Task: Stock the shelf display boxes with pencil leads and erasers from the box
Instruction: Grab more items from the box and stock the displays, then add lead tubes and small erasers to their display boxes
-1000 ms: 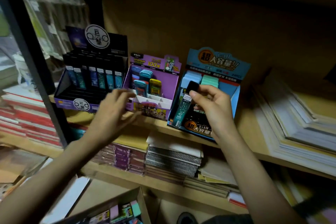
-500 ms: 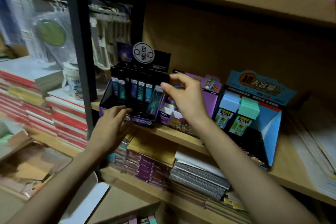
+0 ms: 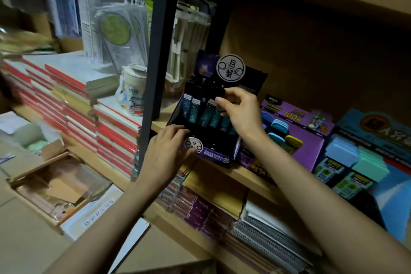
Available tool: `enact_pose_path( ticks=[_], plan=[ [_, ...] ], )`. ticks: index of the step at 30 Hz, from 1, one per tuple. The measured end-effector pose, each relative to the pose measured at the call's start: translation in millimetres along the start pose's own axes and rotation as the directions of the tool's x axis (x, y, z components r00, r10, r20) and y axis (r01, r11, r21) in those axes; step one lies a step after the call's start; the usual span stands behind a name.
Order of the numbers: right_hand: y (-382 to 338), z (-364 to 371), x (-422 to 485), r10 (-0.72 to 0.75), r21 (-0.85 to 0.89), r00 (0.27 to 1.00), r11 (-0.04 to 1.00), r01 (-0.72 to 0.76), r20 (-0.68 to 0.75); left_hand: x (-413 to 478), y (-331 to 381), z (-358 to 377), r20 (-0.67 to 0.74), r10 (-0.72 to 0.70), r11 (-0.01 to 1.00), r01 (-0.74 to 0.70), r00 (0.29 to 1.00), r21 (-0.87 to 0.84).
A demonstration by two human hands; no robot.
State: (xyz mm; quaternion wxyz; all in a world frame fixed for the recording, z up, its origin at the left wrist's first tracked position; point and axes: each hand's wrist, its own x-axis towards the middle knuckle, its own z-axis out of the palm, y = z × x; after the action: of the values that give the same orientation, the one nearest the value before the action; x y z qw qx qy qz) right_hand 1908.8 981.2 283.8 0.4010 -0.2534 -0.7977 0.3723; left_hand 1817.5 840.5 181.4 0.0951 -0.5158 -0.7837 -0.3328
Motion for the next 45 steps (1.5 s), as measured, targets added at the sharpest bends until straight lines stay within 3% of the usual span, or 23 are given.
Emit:
enact_pose_path(
  ticks=[8, 13, 20, 24, 28, 31, 33, 35, 39, 41, 45],
  plan=[
    [-3, 3, 8, 0.036, 0.040, 0.999, 0.999, -0.035, -0.016, 0, -2, 1, -0.013, 0.000, 0.999, -0.001, 1.000, -0.037],
    [7, 0, 5, 0.040, -0.070, 0.999, 0.997, -0.040, -0.009, -1, -2, 2, -0.026, -0.002, 0.999, 0.001, 1.000, -0.051],
    [16, 15, 7, 0.164, 0.022, 0.985, 0.986, -0.163, -0.056, -1, -1, 2, -0.051, -0.009, 0.997, 0.005, 0.999, -0.073],
    [16, 19, 8, 0.088, -0.185, 0.992, 0.977, -0.103, -0.090, -1, 0, 1, -0.044, -0.006, 0.997, 0.002, 0.999, -0.081],
    [9, 15, 2, 0.060, -0.488, 0.998, 0.872, -0.037, 0.032, -3, 2, -12, -0.095, 0.011, 0.993, -0.022, 0.995, -0.117],
    [3, 3, -12, 0.047, -0.525, 0.994, 0.851, 0.012, 0.097, -11, -3, -31, -0.143, 0.008, 0.991, -0.027, 0.990, -0.134],
    [-3, -10, -28, 0.007, -0.512, 0.987, 0.855, 0.077, 0.161, -20, -8, -43, -0.067, -0.020, 0.978, 0.005, 0.998, -0.208],
    [-6, -22, -49, -0.015, -0.495, 0.971, 0.858, 0.136, 0.240, -35, -12, -49, 0.108, -0.045, 0.966, 0.071, 0.993, -0.247],
    [-2, -40, -105, -0.004, -0.435, 0.903, 0.876, 0.210, 0.429, -82, -15, -41, 0.466, -0.074, 0.980, 0.150, 0.882, -0.128],
    [9, -43, -135, 0.034, -0.462, 0.853, 0.852, 0.247, 0.520, -111, -15, -29, 0.547, -0.116, 0.978, 0.192, 0.829, -0.083],
    [51, -35, -202, 0.210, -0.501, 0.738, 0.843, 0.195, 0.641, -180, -19, 16, 0.618, -0.305, 0.870, 0.476, 0.725, -0.129]
  ],
)
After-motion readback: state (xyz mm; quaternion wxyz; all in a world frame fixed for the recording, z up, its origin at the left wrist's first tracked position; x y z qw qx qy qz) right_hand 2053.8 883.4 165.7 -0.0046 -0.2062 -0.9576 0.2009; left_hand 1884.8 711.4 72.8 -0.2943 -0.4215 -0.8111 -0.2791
